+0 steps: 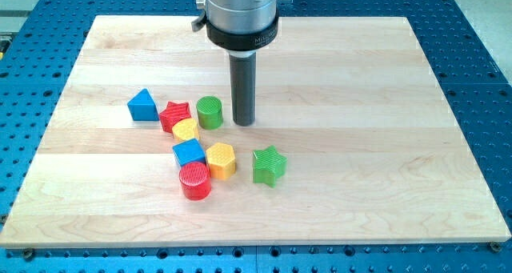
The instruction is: Push the green circle into the triangle
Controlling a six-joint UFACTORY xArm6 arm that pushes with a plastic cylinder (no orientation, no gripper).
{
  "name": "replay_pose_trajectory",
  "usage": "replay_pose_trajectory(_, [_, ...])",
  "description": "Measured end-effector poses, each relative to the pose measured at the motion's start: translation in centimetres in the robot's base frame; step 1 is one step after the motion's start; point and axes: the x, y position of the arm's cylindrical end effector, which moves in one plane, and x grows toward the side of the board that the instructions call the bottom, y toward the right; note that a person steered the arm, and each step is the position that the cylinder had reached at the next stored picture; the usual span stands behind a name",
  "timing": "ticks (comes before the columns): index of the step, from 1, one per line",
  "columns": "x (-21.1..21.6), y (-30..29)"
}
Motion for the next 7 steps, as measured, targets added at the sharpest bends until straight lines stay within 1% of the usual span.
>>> replay_pose_trajectory(1, [-1.3, -0.2])
replay_pose_trajectory(2, [1.2, 1.1])
replay_pose_trajectory(3, [4.4, -2.7])
replay_pose_trajectory(6, [-4.7, -3.8])
replay_pose_trajectory(7, [-6.0, -7.5])
